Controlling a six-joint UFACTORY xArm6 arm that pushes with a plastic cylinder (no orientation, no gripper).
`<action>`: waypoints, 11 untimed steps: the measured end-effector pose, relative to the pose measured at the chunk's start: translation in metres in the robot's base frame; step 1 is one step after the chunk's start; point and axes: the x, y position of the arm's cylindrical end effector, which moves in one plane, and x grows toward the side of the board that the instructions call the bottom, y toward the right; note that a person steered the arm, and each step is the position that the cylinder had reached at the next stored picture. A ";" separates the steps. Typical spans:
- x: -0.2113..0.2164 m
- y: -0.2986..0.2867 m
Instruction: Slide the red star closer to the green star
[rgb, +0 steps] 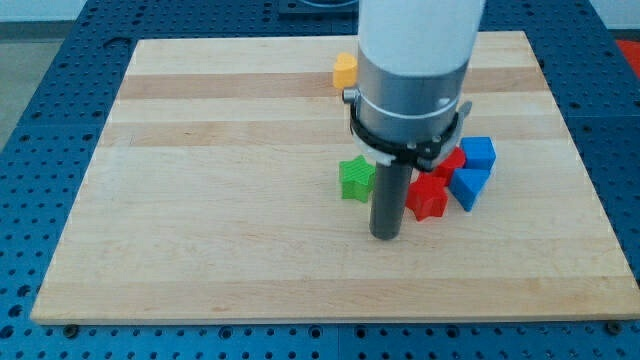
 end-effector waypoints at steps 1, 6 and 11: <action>-0.014 -0.002; -0.129 0.125; -0.030 0.017</action>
